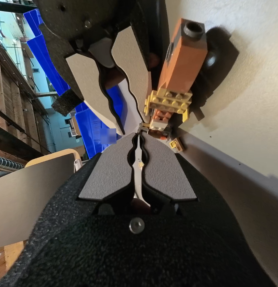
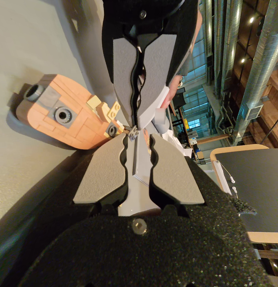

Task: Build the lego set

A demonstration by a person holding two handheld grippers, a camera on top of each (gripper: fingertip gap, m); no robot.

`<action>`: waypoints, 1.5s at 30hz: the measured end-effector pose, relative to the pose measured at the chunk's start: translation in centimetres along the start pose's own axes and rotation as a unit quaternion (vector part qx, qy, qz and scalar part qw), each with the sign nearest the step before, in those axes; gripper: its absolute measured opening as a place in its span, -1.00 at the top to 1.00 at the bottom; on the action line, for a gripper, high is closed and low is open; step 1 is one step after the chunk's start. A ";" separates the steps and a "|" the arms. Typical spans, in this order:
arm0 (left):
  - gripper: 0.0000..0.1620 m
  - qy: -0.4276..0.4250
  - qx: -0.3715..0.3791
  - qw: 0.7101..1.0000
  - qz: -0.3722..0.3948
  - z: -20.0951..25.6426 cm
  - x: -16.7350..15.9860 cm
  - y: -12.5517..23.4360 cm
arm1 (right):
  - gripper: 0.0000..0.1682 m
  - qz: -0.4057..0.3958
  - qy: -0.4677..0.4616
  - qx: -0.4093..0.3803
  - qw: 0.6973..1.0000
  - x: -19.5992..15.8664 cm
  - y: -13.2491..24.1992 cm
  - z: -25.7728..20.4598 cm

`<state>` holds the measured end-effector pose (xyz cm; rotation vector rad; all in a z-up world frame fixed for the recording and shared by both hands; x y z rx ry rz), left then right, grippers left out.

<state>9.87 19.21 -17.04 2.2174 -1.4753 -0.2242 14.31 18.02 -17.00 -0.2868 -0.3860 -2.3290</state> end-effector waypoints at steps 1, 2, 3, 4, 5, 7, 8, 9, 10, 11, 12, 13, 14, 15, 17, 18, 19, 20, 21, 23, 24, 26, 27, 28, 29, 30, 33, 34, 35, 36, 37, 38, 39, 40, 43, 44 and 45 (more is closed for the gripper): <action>0.98 0.004 -0.001 1.000 0.000 0.0 0.0 0.0 | 0.69 0.000 -0.001 0.000 1.000 0.0 0.0 0.0; 0.98 0.008 -0.001 1.000 -0.001 0.0 0.0 0.0 | 0.69 0.000 -0.001 0.000 1.000 0.0 0.0 0.0; 0.98 0.012 -0.002 1.000 -0.002 0.0 0.0 0.0 | 0.69 0.001 -0.002 0.000 1.000 0.0 0.0 0.0; 0.98 0.016 -0.001 1.000 -0.004 0.0 0.0 0.0 | 0.69 0.001 -0.003 0.000 1.000 0.0 0.0 0.0; 0.98 0.020 -0.001 1.000 -0.005 0.0 0.0 0.0 | 0.69 0.001 -0.003 0.001 1.000 0.0 0.0 0.0; 0.98 0.025 0.000 1.000 -0.008 0.0 0.0 0.1 | 0.70 0.002 -0.005 0.001 1.000 0.0 0.0 -0.1; 0.98 0.028 0.000 1.000 -0.009 0.1 0.0 0.1 | 0.70 0.002 -0.005 0.001 1.000 0.0 -0.1 -0.1; 0.98 0.030 0.001 0.999 -0.010 0.1 0.1 0.1 | 0.70 0.002 -0.004 0.002 1.000 0.1 -0.1 -0.1; 0.98 0.033 0.001 0.999 -0.011 0.1 0.1 0.1 | 0.70 0.003 -0.004 0.002 1.000 0.1 -0.1 -0.1; 0.98 0.036 0.001 0.999 -0.013 0.1 0.1 0.1 | 0.71 0.003 -0.004 0.003 1.000 0.1 -0.1 -0.1; 0.98 0.039 0.001 0.999 -0.014 0.0 0.1 0.1 | 0.71 0.003 -0.005 0.003 1.000 0.1 -0.1 -0.1; 0.98 0.041 0.001 0.999 -0.017 0.0 0.1 0.1 | 0.71 0.003 -0.005 0.003 1.000 0.1 -0.1 -0.2; 0.98 0.043 0.002 0.999 -0.019 0.0 0.1 0.1 | 0.71 0.003 -0.004 0.003 1.000 0.1 -0.1 -0.2; 0.98 0.045 0.002 0.999 -0.021 0.0 0.1 0.1 | 0.71 0.003 -0.004 0.003 1.000 0.1 -0.1 -0.2; 0.98 0.050 0.006 0.998 -0.027 0.0 0.2 0.1 | 0.72 0.003 -0.005 0.004 1.000 0.1 -0.1 -0.2; 0.98 0.052 0.008 0.998 -0.031 0.0 0.2 0.1 | 0.72 0.003 -0.006 0.004 1.000 0.1 -0.1 -0.2; 0.98 0.053 0.011 0.998 -0.035 0.0 0.2 0.1 | 0.73 0.003 -0.007 0.005 1.000 0.1 -0.1 -0.2; 0.98 0.054 0.014 0.998 -0.040 0.1 0.3 0.1 | 0.73 0.004 -0.008 0.005 1.000 0.1 -0.1 -0.3; 0.98 0.054 0.017 0.997 -0.045 0.1 0.3 0.1 | 0.73 0.005 -0.009 0.006 1.000 0.1 -0.1 -0.3; 0.98 0.052 0.023 0.997 -0.055 0.1 0.4 0.1 | 0.73 0.005 -0.010 0.006 1.000 0.1 -0.1 -0.3; 0.98 0.049 0.026 0.997 -0.058 0.1 0.4 0.1 | 0.73 0.006 -0.011 0.006 1.000 0.1 -0.1 -0.3; 0.99 0.048 0.029 0.997 -0.062 0.1 0.4 0.1 | 0.73 0.006 -0.011 0.007 1.000 0.1 -0.1 -0.3; 0.99 0.051 0.030 0.996 -0.063 0.1 0.4 0.1 | 0.73 0.006 -0.011 0.007 1.000 0.1 -0.1 -0.3; 0.99 0.053 0.032 0.996 -0.063 0.1 0.4 0.1 | 0.73 0.006 -0.012 0.007 1.000 0.1 0.0 -0.3; 0.99 0.056 0.035 0.996 -0.064 0.1 0.4 0.1 | 0.73 0.006 -0.012 0.007 1.000 0.1 0.0 -0.3; 0.99 0.059 0.038 0.995 -0.065 0.1 0.4 0.1 | 0.74 0.006 -0.012 0.007 1.000 0.1 0.0 -0.4; 0.99 0.071 0.054 0.993 -0.070 0.3 0.4 0.2 | 0.74 0.007 -0.013 0.007 1.000 0.1 0.0 -0.4; 0.99 0.076 0.063 0.992 -0.073 0.4 0.5 0.2 | 0.75 0.007 -0.013 0.008 1.000 0.1 0.0 -0.4; 0.98 0.080 0.072 0.991 -0.075 0.5 0.6 0.3 | 0.75 0.008 -0.012 0.008 1.000 0.1 0.0 -0.4; 0.98 0.081 0.084 0.990 -0.078 0.6 0.8 0.4 | 0.75 0.009 -0.012 0.009 1.000 0.1 0.0 -0.4; 0.98 0.074 0.093 0.989 -0.087 0.7 0.9 0.5 | 0.75 0.009 -0.011 0.009 1.000 0.1 0.0 -0.4; 0.98 0.064 0.098 0.988 -0.097 0.7 0.9 0.5 | 0.76 0.008 -0.010 0.009 1.000 0.1 0.0 -0.5; 0.98 0.057 0.103 0.988 -0.103 0.6 0.8 0.3 | 0.77 0.004 -0.010 0.009 1.000 0.1 -0.1 -0.5; 0.98 0.055 0.106 0.988 -0.103 0.6 0.7 0.2 | 0.78 0.001 -0.012 0.009 1.000 0.0 -0.1 -0.5; 0.98 0.068 0.100 0.989 -0.090 0.5 0.6 0.2 | 0.80 0.000 -0.009 0.011 1.000 0.0 -0.1 -0.5; 0.98 0.070 0.095 0.989 -0.085 0.5 0.6 0.2 | 0.80 0.001 -0.009 0.012 1.000 0.0 0.0 -0.5; 0.98 0.070 0.090 0.990 -0.077 0.5 0.6 0.2 | 0.81 0.002 -0.010 0.013 1.000 0.0 0.0 -0.6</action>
Point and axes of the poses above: each gripper's, where its closed fingertips meet, y back along the fingers, x out of its top, z = x × y across the jaws, the point moved 3 cm from there along y, back along the fingers, and after that the axes turned 8 degrees about y, right-handed, at the moved point
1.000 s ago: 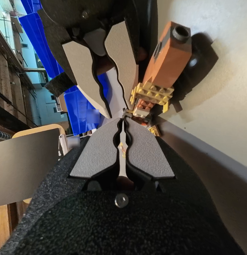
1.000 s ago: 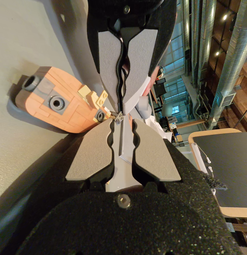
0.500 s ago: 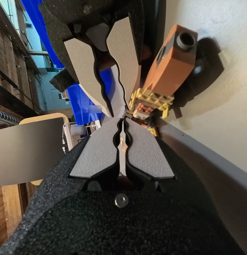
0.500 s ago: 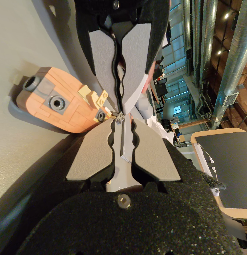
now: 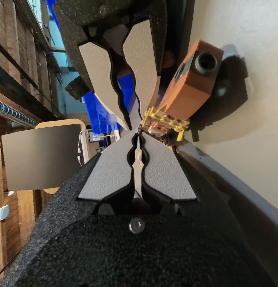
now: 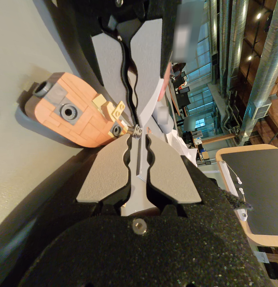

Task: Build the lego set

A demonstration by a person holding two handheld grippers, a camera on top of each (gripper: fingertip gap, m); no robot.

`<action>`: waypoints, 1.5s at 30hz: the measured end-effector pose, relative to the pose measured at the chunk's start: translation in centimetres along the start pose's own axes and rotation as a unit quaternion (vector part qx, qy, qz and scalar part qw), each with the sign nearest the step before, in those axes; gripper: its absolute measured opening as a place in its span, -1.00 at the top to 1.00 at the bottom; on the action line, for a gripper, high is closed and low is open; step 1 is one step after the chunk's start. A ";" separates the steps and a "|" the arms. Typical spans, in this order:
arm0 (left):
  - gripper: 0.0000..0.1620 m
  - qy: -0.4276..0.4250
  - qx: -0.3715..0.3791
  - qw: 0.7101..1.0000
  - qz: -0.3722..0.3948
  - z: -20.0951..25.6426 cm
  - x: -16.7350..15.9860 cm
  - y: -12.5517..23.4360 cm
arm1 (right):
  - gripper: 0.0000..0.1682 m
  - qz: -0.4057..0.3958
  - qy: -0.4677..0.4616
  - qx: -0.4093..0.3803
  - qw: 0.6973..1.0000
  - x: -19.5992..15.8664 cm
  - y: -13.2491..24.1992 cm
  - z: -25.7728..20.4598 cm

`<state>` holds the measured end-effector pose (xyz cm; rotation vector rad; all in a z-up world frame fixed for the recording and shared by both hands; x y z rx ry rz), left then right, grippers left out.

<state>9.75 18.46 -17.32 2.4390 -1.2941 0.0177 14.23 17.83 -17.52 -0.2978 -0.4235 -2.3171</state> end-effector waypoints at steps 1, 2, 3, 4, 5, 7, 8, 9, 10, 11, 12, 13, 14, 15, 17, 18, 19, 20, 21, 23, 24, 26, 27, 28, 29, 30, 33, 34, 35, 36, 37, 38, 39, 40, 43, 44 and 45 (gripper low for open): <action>0.98 0.004 -0.008 1.000 0.008 0.0 0.0 0.0 | 0.81 0.000 0.000 0.001 1.000 0.0 0.0 0.0; 0.98 0.010 -0.019 1.000 0.017 -0.1 -0.1 0.0 | 0.82 0.001 0.000 0.002 1.000 0.0 0.0 0.0; 0.98 0.018 -0.029 0.999 0.029 -0.1 -0.1 -0.1 | 0.82 0.001 0.000 0.002 1.000 0.0 0.0 0.0; 0.98 0.024 -0.040 0.998 0.040 -0.2 -0.2 -0.1 | 0.82 0.001 0.000 0.003 1.000 0.0 0.0 -0.1; 0.98 0.026 -0.051 0.997 0.051 -0.2 -0.2 -0.1 | 0.83 0.002 0.000 0.004 1.000 0.0 0.0 -0.1; 0.98 0.024 -0.068 0.995 0.069 -0.3 -0.4 -0.2 | 0.84 0.001 -0.001 0.005 1.000 0.0 0.0 -0.1; 0.98 0.018 -0.073 0.994 0.076 -0.4 -0.4 -0.3 | 0.84 0.000 -0.002 0.005 1.000 -0.1 0.0 -0.1; 0.98 0.011 -0.077 0.994 0.081 -0.5 -0.5 -0.4 | 0.84 -0.001 -0.002 0.005 1.000 -0.1 0.0 -0.1; 0.98 0.007 -0.080 0.993 0.087 -0.5 -0.5 -0.5 | 0.85 -0.003 -0.002 0.006 1.000 -0.1 0.0 -0.1; 0.98 0.005 -0.083 0.992 0.094 -0.5 -0.6 -0.5 | 0.86 -0.004 -0.002 0.007 1.000 -0.1 0.0 -0.1; 0.98 0.007 -0.087 0.991 0.100 -0.6 -0.6 -0.6 | 0.86 -0.005 -0.002 0.007 1.000 -0.2 0.0 -0.1; 0.98 0.008 -0.092 0.990 0.106 -0.6 -0.6 -0.6 | 0.86 -0.005 -0.002 0.007 1.000 -0.2 0.0 -0.1; 0.97 0.008 -0.095 0.989 0.110 -0.6 -0.6 -0.6 | 0.86 -0.005 -0.002 0.007 1.000 -0.2 0.0 -0.1; 0.98 0.008 -0.096 0.989 0.113 -0.6 -0.6 -0.6 | 0.86 -0.005 -0.001 0.007 1.000 -0.2 0.0 -0.1; 0.98 0.005 -0.094 0.989 0.117 -0.6 -0.6 -0.6 | 0.86 -0.005 0.000 0.007 1.000 -0.1 0.0 -0.1; 0.98 0.003 -0.094 0.989 0.118 -0.6 -0.6 -0.6 | 0.86 -0.005 0.001 0.007 1.000 -0.1 0.1 -0.1; 0.98 0.001 -0.094 0.989 0.119 -0.6 -0.6 -0.6 | 0.86 -0.005 0.002 0.007 1.000 -0.1 0.1 -0.1; 0.98 -0.001 -0.093 0.989 0.119 -0.6 -0.6 -0.6 | 0.86 -0.005 0.003 0.008 1.000 -0.1 0.1 -0.1; 0.98 -0.002 -0.093 0.989 0.119 -0.6 -0.6 -0.6 | 0.87 -0.006 0.003 0.008 1.000 -0.1 0.1 -0.1; 0.98 -0.002 -0.096 0.988 0.121 -0.6 -0.6 -0.6 | 0.88 -0.005 0.003 0.010 1.000 -0.1 0.1 -0.2; 0.98 -0.002 -0.099 0.988 0.122 -0.6 -0.5 -0.5 | 0.89 -0.005 0.003 0.011 1.000 -0.1 0.1 -0.2; 0.98 0.000 -0.105 0.987 0.125 -0.6 -0.5 -0.5 | 0.89 -0.004 0.003 0.012 1.000 -0.1 0.1 -0.2; 0.98 0.001 -0.108 0.986 0.126 -0.6 -0.5 -0.5 | 0.89 -0.004 0.003 0.012 1.000 -0.1 0.1 -0.2; 0.98 0.002 -0.111 0.986 0.127 -0.6 -0.5 -0.5 | 0.89 -0.004 0.004 0.012 1.000 -0.1 0.1 -0.2; 0.98 0.003 -0.114 0.985 0.128 -0.6 -0.5 -0.5 | 0.89 -0.003 0.004 0.013 1.000 -0.1 0.1 -0.2; 0.97 0.006 -0.117 0.985 0.130 -0.6 -0.5 -0.5 | 0.89 -0.003 0.005 0.013 1.000 -0.1 0.1 -0.2; 0.98 0.018 -0.126 0.983 0.135 -0.6 -0.5 -0.6 | 0.89 -0.003 0.005 0.013 1.000 -0.1 0.1 -0.2; 0.98 0.020 -0.128 0.982 0.136 -0.6 -0.5 -0.6 | 0.89 -0.004 0.006 0.013 1.000 -0.1 0.1 -0.2; 0.98 0.021 -0.129 0.982 0.137 -0.6 -0.6 -0.6 | 0.89 -0.004 0.007 0.013 1.000 -0.1 0.1 -0.2; 0.98 0.023 -0.130 0.981 0.139 -0.7 -0.6 -0.6 | 0.90 -0.005 0.008 0.013 1.000 -0.1 0.1 -0.2; 0.98 0.026 -0.130 0.981 0.140 -0.7 -0.6 -0.6 | 0.90 -0.006 0.007 0.013 1.000 -0.1 0.1 -0.2; 0.97 0.026 -0.127 0.982 0.140 -0.7 -0.6 -0.7 | 0.91 -0.007 0.006 0.014 1.000 -0.1 0.1 -0.2; 0.97 0.022 -0.122 0.982 0.141 -0.7 -0.7 -0.7 | 0.91 -0.008 0.004 0.014 1.000 -0.2 0.1 -0.2; 0.97 0.018 -0.115 0.983 0.142 -0.7 -0.8 -0.7 | 0.91 -0.010 0.001 0.014 1.000 -0.3 0.1 -0.2; 0.97 0.031 -0.105 0.984 0.141 -0.8 -0.9 -0.9 | 0.91 -0.012 -0.003 0.013 1.000 -0.3 0.0 -0.1; 0.97 0.038 -0.104 0.984 0.143 -0.7 -1.0 -0.8 | 0.91 -0.011 -0.003 0.012 1.000 -0.3 0.0 -0.1; 0.96 0.045 -0.104 0.983 0.144 -0.7 -1.0 -0.8 | 0.91 -0.011 -0.002 0.012 1.000 -0.3 0.0 -0.1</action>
Point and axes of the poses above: each gripper's, where its closed fingertips meet, y back along the fingers, x out of its top, z = x × y across the jaws, the point moved 3 cm from there along y, back along the fingers, and after that the axes turned 8 degrees about y, right-handed, at the moved point
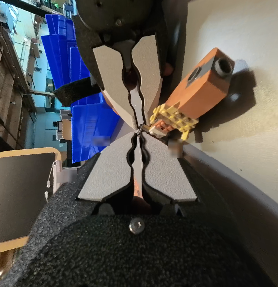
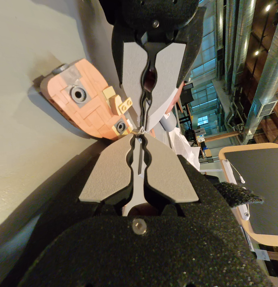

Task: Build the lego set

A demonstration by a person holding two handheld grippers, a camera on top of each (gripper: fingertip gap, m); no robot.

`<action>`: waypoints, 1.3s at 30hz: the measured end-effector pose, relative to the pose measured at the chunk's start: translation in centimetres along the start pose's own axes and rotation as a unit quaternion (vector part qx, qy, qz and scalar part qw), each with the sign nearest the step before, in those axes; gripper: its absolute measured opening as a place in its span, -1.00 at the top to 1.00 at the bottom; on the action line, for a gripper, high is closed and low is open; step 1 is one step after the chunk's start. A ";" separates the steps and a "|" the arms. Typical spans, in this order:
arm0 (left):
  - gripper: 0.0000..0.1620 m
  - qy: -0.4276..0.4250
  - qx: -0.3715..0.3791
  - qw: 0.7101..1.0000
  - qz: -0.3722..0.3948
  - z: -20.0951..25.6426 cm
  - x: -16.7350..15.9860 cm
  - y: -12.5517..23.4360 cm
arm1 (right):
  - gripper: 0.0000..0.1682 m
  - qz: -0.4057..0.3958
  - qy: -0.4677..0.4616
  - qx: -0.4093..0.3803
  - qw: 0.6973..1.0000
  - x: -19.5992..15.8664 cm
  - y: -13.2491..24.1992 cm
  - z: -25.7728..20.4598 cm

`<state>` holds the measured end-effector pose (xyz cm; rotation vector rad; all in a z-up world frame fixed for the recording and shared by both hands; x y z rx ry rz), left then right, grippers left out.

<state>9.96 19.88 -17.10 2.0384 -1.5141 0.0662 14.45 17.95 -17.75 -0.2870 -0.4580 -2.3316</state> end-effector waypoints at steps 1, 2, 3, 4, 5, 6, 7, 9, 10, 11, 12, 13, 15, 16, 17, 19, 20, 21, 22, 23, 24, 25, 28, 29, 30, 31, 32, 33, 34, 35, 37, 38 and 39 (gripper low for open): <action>0.96 0.007 0.000 1.000 0.002 0.0 0.0 0.0 | 0.91 0.001 0.000 0.000 1.000 0.0 0.0 0.0; 0.95 0.013 -0.001 1.000 0.003 0.1 -0.1 0.1 | 0.91 0.001 0.000 0.000 1.000 0.0 0.0 0.0; 0.92 0.018 -0.003 1.000 0.003 0.1 -0.1 0.1 | 0.91 0.001 0.000 -0.001 1.000 0.0 0.0 0.0; 0.89 0.023 -0.005 1.000 0.004 0.2 -0.2 0.2 | 0.91 0.001 0.001 -0.002 1.000 0.0 0.0 0.0; 0.87 0.028 -0.009 1.000 0.006 0.3 -0.3 0.2 | 0.91 0.002 0.000 -0.002 1.000 0.0 0.0 0.0; 0.87 0.035 -0.012 0.999 0.008 0.4 -0.3 0.2 | 0.91 0.002 0.000 -0.002 1.000 0.0 0.0 0.0; 0.87 0.041 -0.012 0.999 0.008 0.5 -0.4 0.2 | 0.91 0.001 0.000 -0.002 1.000 0.0 0.0 0.0; 0.86 0.045 -0.010 0.999 0.005 0.4 -0.5 0.2 | 0.91 0.001 0.000 -0.002 1.000 0.0 0.0 0.1; 0.86 0.049 -0.010 0.999 0.006 0.4 -0.5 0.2 | 0.91 0.002 0.000 -0.002 1.000 0.0 0.0 0.1; 0.85 0.054 -0.010 0.998 0.006 0.3 -0.5 0.2 | 0.91 0.002 0.000 -0.003 1.000 0.0 0.0 0.1; 0.85 0.061 -0.010 0.998 0.006 0.2 -0.5 0.3 | 0.91 0.002 0.000 -0.003 1.000 0.0 0.0 0.1; 0.86 0.068 -0.008 0.998 0.007 0.1 -0.5 0.3 | 0.91 0.002 0.000 -0.003 1.000 0.0 0.0 0.1; 0.87 0.083 -0.006 0.996 0.011 0.0 -0.4 0.5 | 0.92 0.002 0.001 -0.003 1.000 0.1 0.0 0.1; 0.87 0.093 -0.003 0.996 0.014 -0.1 -0.3 0.5 | 0.92 0.002 0.002 -0.004 1.000 0.1 0.0 0.1; 0.88 0.104 -0.001 0.994 0.017 -0.2 -0.3 0.5 | 0.91 0.003 0.002 -0.005 1.000 0.1 0.0 0.1; 0.88 0.121 -0.001 0.992 0.024 -0.3 -0.1 0.6 | 0.91 0.002 0.002 -0.006 1.000 0.1 0.0 0.1; 0.89 0.128 0.000 0.992 0.025 -0.3 -0.1 0.6 | 0.91 0.002 0.002 -0.007 1.000 0.1 0.0 0.1; 0.89 0.131 0.000 0.991 0.025 -0.3 -0.1 0.6 | 0.91 0.002 0.003 -0.008 1.000 0.1 0.0 0.1; 0.89 0.134 0.001 0.991 0.025 -0.3 -0.1 0.5 | 0.91 0.002 0.004 -0.009 1.000 0.1 0.0 0.1; 0.89 0.136 0.002 0.990 0.024 -0.4 -0.1 0.5 | 0.91 0.002 0.005 -0.010 1.000 0.1 0.0 0.1; 0.89 0.138 0.002 0.990 0.024 -0.4 -0.1 0.5 | 0.91 0.002 0.005 -0.010 1.000 0.1 0.0 0.2; 0.90 0.140 0.002 0.990 0.024 -0.3 -0.1 0.4 | 0.91 0.002 0.004 -0.010 1.000 0.1 0.0 0.2; 0.90 0.143 0.002 0.989 0.025 -0.3 0.0 0.4 | 0.90 0.002 0.004 -0.011 1.000 0.1 0.0 0.2; 0.91 0.145 0.001 0.989 0.025 -0.3 0.0 0.4 | 0.87 0.002 0.003 -0.013 1.000 0.1 0.0 0.2; 0.91 0.146 -0.001 0.989 0.024 -0.2 0.0 0.3 | 0.81 0.001 0.000 -0.016 1.000 0.1 -0.1 0.3; 0.91 0.146 -0.002 0.989 0.022 -0.2 -0.1 0.3 | 0.79 -0.001 -0.003 -0.018 1.000 0.0 -0.1 0.4; 0.92 0.145 -0.004 0.989 0.022 -0.1 -0.1 0.2 | 0.79 -0.001 -0.005 -0.019 1.000 0.0 -0.1 0.5; 0.93 0.147 -0.005 0.989 0.023 -0.1 -0.1 0.2 | 0.79 -0.001 -0.005 -0.019 1.000 0.0 -0.1 0.5; 0.94 0.149 -0.006 0.989 0.023 -0.1 -0.1 0.2 | 0.79 -0.001 -0.005 -0.019 1.000 0.0 -0.1 0.5; 0.94 0.152 -0.008 0.988 0.024 -0.1 -0.1 0.2 | 0.78 -0.002 -0.005 -0.020 1.000 0.0 -0.1 0.5; 0.96 0.157 -0.012 0.987 0.025 -0.1 -0.1 0.2 | 0.78 -0.003 -0.004 -0.021 1.000 0.0 -0.1 0.5; 0.97 0.161 -0.014 0.986 0.025 0.0 -0.2 0.2 | 0.78 -0.005 -0.004 -0.022 1.000 -0.1 -0.1 0.5; 0.97 0.166 -0.016 0.986 0.026 -0.1 -0.2 0.1 | 0.78 -0.006 -0.003 -0.023 1.000 -0.1 -0.1 0.5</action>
Point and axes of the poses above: each gripper's, where its closed fingertips meet, y back along the fingers, x out of its top, z = x × y across the jaws, the point moved 3 cm from there along y, back along the fingers, and after that the axes turned 8 degrees about y, right-handed, at the moved point
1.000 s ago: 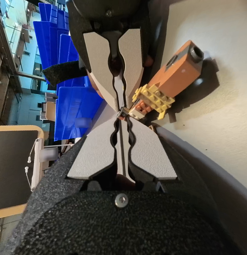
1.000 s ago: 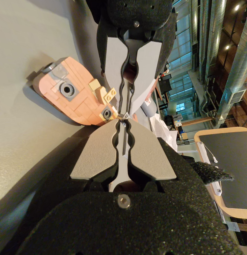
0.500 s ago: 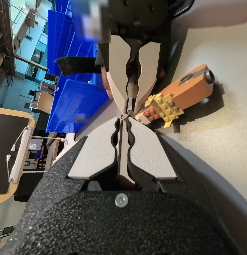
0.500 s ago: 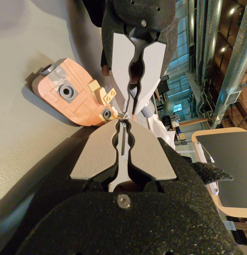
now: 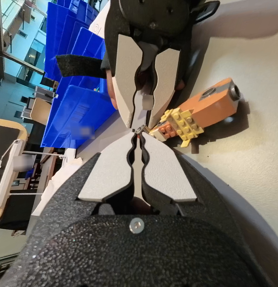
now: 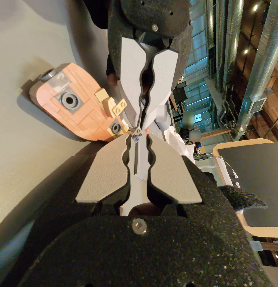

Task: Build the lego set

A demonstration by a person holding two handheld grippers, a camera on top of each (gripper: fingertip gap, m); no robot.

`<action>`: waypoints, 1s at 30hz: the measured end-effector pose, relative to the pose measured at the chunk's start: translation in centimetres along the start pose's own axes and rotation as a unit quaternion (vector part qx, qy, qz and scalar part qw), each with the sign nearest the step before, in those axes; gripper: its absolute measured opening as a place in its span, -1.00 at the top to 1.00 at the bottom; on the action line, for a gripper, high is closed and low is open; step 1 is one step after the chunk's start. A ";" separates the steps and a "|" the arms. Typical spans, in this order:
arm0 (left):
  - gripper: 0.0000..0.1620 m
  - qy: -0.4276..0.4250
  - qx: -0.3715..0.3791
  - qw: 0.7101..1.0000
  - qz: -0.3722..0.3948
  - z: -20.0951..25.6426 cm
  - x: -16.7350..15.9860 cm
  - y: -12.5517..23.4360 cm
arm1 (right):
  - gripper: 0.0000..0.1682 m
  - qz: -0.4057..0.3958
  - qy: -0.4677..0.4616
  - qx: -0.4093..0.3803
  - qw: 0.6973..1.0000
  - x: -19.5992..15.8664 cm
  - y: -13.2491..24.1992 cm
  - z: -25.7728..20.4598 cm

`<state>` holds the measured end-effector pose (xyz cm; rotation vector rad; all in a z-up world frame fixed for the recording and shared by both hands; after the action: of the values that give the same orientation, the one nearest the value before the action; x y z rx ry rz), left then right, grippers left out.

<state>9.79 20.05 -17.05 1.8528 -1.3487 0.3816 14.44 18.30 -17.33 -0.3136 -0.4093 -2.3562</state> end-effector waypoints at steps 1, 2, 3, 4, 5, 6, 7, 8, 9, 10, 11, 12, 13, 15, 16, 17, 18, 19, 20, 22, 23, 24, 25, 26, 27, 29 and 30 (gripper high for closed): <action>0.97 0.006 -0.003 1.000 0.001 0.0 0.0 0.0 | 0.77 -0.001 0.001 -0.001 1.000 0.0 0.0 0.0; 0.97 0.012 -0.007 1.000 0.002 0.0 0.0 0.0 | 0.77 -0.001 0.002 -0.002 1.000 0.0 0.0 0.0; 0.97 0.018 -0.011 1.000 0.003 0.0 -0.1 0.0 | 0.77 -0.002 0.002 -0.002 1.000 0.0 0.0 0.0; 0.97 0.021 -0.014 1.000 0.004 -0.1 -0.1 0.0 | 0.77 -0.002 0.002 -0.003 1.000 0.0 0.0 0.0; 0.97 0.025 -0.016 1.000 0.005 -0.1 -0.1 -0.1 | 0.77 -0.003 0.003 -0.003 1.000 0.0 -0.1 0.0; 0.97 0.029 -0.019 0.999 0.005 -0.1 -0.1 -0.1 | 0.76 -0.003 0.003 -0.004 1.000 0.0 -0.1 0.0; 0.97 0.033 -0.023 0.999 0.006 -0.1 -0.1 -0.1 | 0.76 -0.003 0.003 -0.004 1.000 0.0 -0.1 0.0; 0.98 0.038 -0.026 0.999 0.006 -0.1 -0.2 -0.1 | 0.76 -0.003 0.003 -0.004 1.000 0.0 -0.1 0.0; 0.98 0.041 -0.029 0.999 0.006 -0.1 -0.2 -0.1 | 0.76 -0.004 0.004 -0.004 1.000 0.0 -0.1 0.0; 0.98 0.043 -0.031 0.999 0.006 -0.2 -0.2 -0.2 | 0.76 -0.004 0.004 -0.004 1.000 0.0 -0.1 0.0; 0.98 0.046 -0.033 0.998 0.006 -0.2 -0.2 -0.2 | 0.77 -0.004 0.004 -0.003 1.000 0.0 -0.1 0.0; 0.99 0.048 -0.035 0.998 0.005 -0.2 -0.2 -0.2 | 0.77 -0.003 0.004 -0.003 1.000 0.0 -0.1 0.0; 1.00 0.049 -0.036 0.998 0.002 -0.1 -0.3 -0.3 | 0.76 -0.003 0.004 -0.002 1.000 0.0 -0.1 0.0; 1.00 0.047 -0.038 0.998 0.000 -0.1 -0.4 -0.4 | 0.76 -0.003 0.003 -0.001 1.000 0.0 -0.1 0.0; 1.00 0.043 -0.040 0.998 -0.002 -0.1 -0.4 -0.4 | 0.76 -0.002 0.002 -0.001 1.000 0.0 -0.1 0.0; 1.00 0.039 -0.039 0.998 -0.005 -0.1 -0.4 -0.4 | 0.76 -0.003 0.001 -0.001 1.000 0.0 -0.1 0.0; 1.00 0.034 -0.036 0.999 -0.007 -0.1 -0.4 -0.4 | 0.76 -0.003 0.000 -0.001 1.000 0.0 -0.1 0.0; 1.00 0.029 -0.033 0.999 -0.009 -0.1 -0.3 -0.4 | 0.76 -0.003 -0.002 -0.001 1.000 0.0 -0.1 0.0; 1.00 0.023 -0.030 0.999 -0.011 -0.1 -0.3 -0.4 | 0.76 -0.003 -0.003 -0.001 1.000 0.0 -0.1 0.0; 1.00 0.015 -0.025 0.999 -0.017 -0.1 -0.3 -0.4 | 0.76 -0.004 -0.004 -0.001 1.000 0.0 -0.1 0.0; 1.00 0.010 -0.021 1.000 -0.021 -0.1 -0.3 -0.3 | 0.76 -0.004 -0.004 -0.001 1.000 0.0 -0.1 0.0; 1.00 0.005 -0.018 1.000 -0.024 0.0 -0.3 -0.3 | 0.76 -0.004 -0.005 0.000 1.000 0.0 -0.1 0.0; 1.00 0.001 -0.014 1.000 -0.026 0.0 -0.2 -0.4 | 0.76 -0.004 -0.005 0.000 1.000 0.0 -0.1 -0.1; 1.00 -0.003 -0.010 1.000 -0.029 0.0 -0.2 -0.4 | 0.76 -0.003 -0.005 0.000 1.000 0.0 -0.1 0.0; 1.00 -0.004 -0.009 0.999 -0.030 0.0 -0.2 -0.4 | 0.76 -0.003 -0.006 0.000 1.000 0.0 -0.1 -0.1; 1.00 -0.004 -0.008 0.999 -0.033 0.1 -0.2 -0.4 | 0.76 -0.003 -0.006 0.000 1.000 0.0 -0.1 -0.1; 1.00 -0.003 -0.007 0.999 -0.034 0.1 -0.2 -0.4 | 0.76 -0.003 -0.006 0.000 1.000 0.0 -0.1 -0.1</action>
<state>10.05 20.16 -17.37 1.8845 -1.2861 0.3298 14.39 18.33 -17.41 -0.3260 -0.4171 -2.3602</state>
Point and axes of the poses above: each gripper's, where its closed fingertips meet, y back along the fingers, x out of its top, z = x × y across the jaws, the point moved 3 cm from there along y, back along the fingers, and after that the axes turned 8 degrees about y, right-handed, at the moved point
